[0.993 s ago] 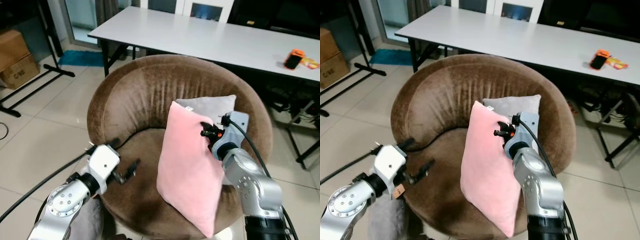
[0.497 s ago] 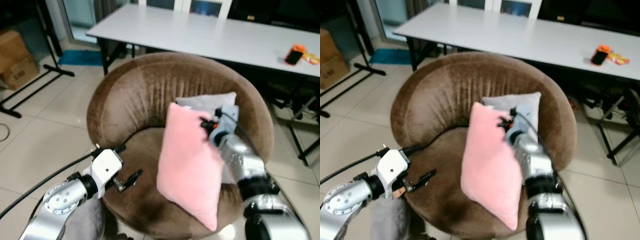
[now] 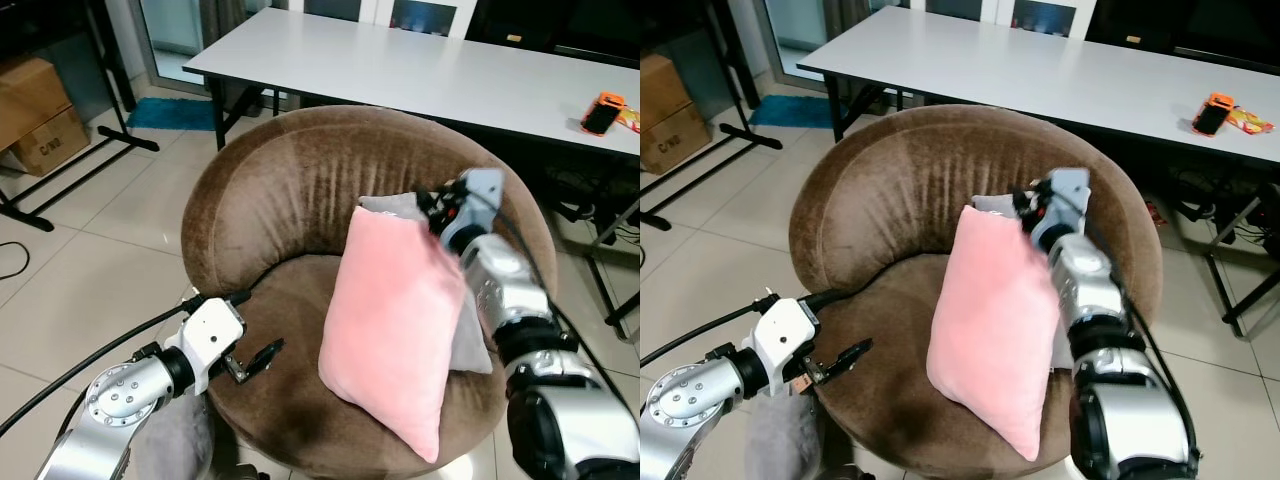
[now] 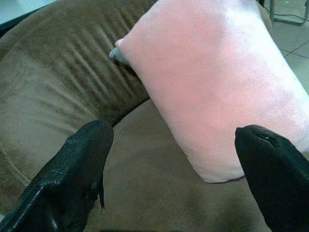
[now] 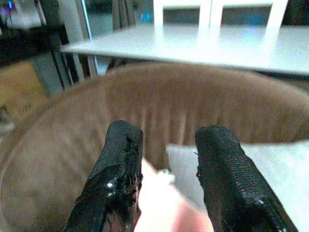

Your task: Move the pillow to the sofa from floor

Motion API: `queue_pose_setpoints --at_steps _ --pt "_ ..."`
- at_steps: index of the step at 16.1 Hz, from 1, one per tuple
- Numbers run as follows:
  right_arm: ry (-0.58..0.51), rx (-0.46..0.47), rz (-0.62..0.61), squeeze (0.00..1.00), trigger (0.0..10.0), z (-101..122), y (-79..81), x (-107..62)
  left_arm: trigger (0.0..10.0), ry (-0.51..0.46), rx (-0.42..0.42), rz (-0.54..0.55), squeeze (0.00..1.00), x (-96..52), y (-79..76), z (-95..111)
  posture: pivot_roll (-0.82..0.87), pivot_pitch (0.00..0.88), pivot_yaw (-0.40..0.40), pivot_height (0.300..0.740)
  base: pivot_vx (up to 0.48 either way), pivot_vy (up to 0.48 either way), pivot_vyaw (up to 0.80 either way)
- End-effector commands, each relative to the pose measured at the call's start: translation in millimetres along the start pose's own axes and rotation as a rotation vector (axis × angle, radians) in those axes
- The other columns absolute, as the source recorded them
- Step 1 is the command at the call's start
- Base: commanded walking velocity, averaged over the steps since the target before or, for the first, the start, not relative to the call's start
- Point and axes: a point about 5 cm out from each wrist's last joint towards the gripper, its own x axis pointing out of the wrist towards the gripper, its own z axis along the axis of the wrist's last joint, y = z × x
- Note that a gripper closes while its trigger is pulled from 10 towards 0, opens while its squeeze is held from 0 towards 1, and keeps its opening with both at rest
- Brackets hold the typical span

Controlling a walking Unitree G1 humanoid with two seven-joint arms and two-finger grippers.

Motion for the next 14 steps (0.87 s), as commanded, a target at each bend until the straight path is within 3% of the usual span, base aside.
queue_pose_setpoints --at_steps 1,4,5,6,7,8,10,11,12,14 --pt "-0.042 0.01 -0.02 1.0 10.0 8 -9.1 -0.3 10.0 0.009 0.008 -0.015 0.69 1.4 -0.4 -1 0.06 0.0 -0.032 0.74 0.0 0.0 0.0" --pt "-0.116 -0.071 0.007 1.0 10.0 15 -9.4 -9.8 10.0 -0.005 -0.007 0.061 0.68 -1.1 1.8 -2 0.06 0.0 -0.039 0.74 0.0 0.0 0.0" --pt "-0.126 -0.081 0.013 1.0 10.0 14 -8.1 -15.3 10.0 -0.027 -0.041 0.127 0.68 -2.6 4.1 -2 0.06 0.0 -0.041 0.74 0.0 0.0 0.0" --pt "-0.113 -0.108 0.011 1.0 10.0 6 -5.3 -29.6 10.0 -0.032 -0.099 0.273 0.65 -7.2 7.5 -7 0.06 0.0 -0.043 0.74 0.0 0.0 0.0" --pt "-0.099 -0.106 0.021 0.9 10.0 1 -2.3 -39.2 10.0 -0.021 -0.116 0.334 0.55 -10.0 7.3 -11 0.06 0.0 -0.052 0.74 0.0 0.0 0.0" --pt "-0.083 -0.106 0.021 0.0 10.0 -6 1.0 -49.8 10.0 -0.004 -0.128 0.379 0.45 -12.8 5.7 -15 0.05 0.0 -0.056 0.74 0.0 0.0 0.0" --pt "-0.047 -0.096 0.027 0.0 10.0 -18 8.8 -71.2 10.0 0.011 -0.137 0.441 0.31 -17.0 1.5 -18 0.06 0.0 -0.067 0.74 0.0 0.0 0.0" --pt "-0.038 -0.095 0.026 0.0 10.0 -21 10.6 -76.2 10.0 0.013 -0.137 0.452 0.31 -17.9 0.4 -19 0.06 0.0 -0.067 0.74 0.0 0.0 0.0" --pt "0.011 -0.082 -0.008 0.0 10.0 -37 18.8 -100.9 10.0 -0.002 -0.149 0.492 0.0 -17.7 -5.6 -17 0.05 0.0 -0.075 0.74 0.0 0.0 0.0" --pt "0.037 -0.064 -0.024 0.0 10.0 -42 24.5 -111.3 10.0 -0.006 -0.158 0.508 0.0 -16.4 -8.1 -16 0.05 0.0 -0.076 0.74 0.0 0.0 0.0"
